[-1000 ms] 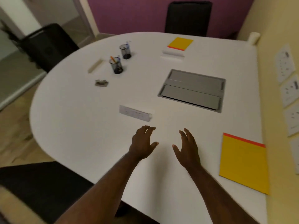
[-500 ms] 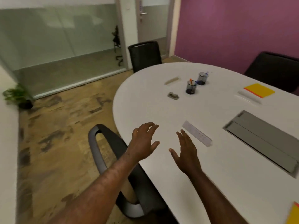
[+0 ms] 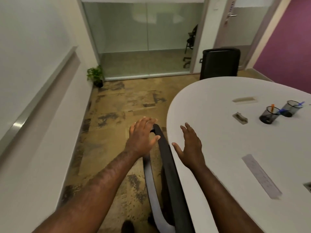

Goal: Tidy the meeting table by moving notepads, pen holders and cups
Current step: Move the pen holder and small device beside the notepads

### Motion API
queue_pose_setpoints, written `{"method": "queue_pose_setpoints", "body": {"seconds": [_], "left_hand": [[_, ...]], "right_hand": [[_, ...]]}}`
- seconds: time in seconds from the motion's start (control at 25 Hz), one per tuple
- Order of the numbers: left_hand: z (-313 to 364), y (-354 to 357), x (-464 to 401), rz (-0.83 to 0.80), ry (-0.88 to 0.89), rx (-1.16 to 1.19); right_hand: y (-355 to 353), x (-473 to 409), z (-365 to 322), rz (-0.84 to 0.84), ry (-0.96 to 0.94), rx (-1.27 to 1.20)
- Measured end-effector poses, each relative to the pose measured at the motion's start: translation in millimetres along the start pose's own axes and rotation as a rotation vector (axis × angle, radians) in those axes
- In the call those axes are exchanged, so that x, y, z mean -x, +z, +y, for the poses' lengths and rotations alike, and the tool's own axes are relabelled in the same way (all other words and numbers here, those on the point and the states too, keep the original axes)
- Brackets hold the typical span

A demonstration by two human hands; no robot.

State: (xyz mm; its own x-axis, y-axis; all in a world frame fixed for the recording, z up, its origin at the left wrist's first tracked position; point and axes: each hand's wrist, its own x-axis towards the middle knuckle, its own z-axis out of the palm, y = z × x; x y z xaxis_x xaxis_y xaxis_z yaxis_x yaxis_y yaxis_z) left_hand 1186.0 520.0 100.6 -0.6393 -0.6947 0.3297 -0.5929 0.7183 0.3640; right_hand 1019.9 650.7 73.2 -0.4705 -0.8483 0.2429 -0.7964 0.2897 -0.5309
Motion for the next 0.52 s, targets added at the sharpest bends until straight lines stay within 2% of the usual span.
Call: {"method": "queue_pose_setpoints", "body": {"seconds": [0.12, 0.24, 0.52], "left_hand": [[-54, -10, -19, 0.045, -0.071, -0.017], [-116, -12, -46, 0.061, -0.057, -0.037], [-246, -9, -117, -0.029, -0.014, 0.009]], "right_hand": [[25, -49, -27, 0.001, -0.083, -0.001], [58, -98, -50, 0.019, -0.115, 0.021], [135, -189, -96, 0.030, 0.001, 0.083]]}}
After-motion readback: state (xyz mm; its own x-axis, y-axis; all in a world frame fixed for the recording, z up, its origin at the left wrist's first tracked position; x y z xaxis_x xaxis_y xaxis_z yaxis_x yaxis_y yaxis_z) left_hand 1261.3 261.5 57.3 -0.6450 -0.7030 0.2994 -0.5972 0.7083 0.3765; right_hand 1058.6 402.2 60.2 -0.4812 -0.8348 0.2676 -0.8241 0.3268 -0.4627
